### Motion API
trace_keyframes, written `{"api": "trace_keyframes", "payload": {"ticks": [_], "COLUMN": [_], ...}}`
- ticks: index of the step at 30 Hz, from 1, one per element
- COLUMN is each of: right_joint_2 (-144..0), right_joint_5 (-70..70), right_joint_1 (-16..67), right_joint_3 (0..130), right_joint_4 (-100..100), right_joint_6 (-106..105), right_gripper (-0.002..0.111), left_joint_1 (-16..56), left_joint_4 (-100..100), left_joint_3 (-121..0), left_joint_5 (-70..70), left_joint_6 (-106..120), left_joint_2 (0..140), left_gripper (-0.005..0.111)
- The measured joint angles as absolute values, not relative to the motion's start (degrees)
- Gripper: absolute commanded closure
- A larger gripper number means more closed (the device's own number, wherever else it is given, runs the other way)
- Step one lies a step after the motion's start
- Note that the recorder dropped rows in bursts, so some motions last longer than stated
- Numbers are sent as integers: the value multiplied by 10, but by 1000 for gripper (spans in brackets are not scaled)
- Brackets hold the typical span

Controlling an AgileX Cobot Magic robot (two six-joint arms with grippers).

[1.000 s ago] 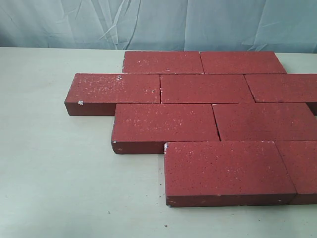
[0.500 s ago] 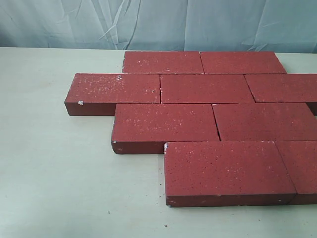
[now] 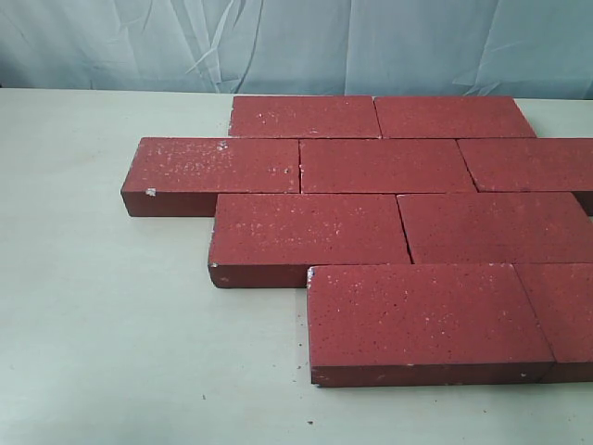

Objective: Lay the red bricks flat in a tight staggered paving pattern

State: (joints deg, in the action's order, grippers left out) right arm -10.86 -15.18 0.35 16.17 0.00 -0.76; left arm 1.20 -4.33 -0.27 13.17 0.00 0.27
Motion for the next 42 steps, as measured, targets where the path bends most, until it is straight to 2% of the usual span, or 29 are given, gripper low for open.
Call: {"api": "trace_keyframes", "payload": {"ticks": [11,20,42], "right_joint_2": [-10,-4,-4], "right_joint_5": [-147,-135,-173], "right_joint_1": [3,3,3], "right_joint_3": [64,8,1], "right_joint_4": [0,0,0], "right_joint_6": [0,0,0], "right_gripper": [109,109,109], "left_joint_1": [12,12,12], "left_joint_4": [-43,-43,-43], "left_joint_3": [-3,-3,-3], "left_joint_5": [132,132,130], "left_joint_6": [0,0,0], "left_joint_2": [3,3,3], "left_gripper": [107,107,107]}}
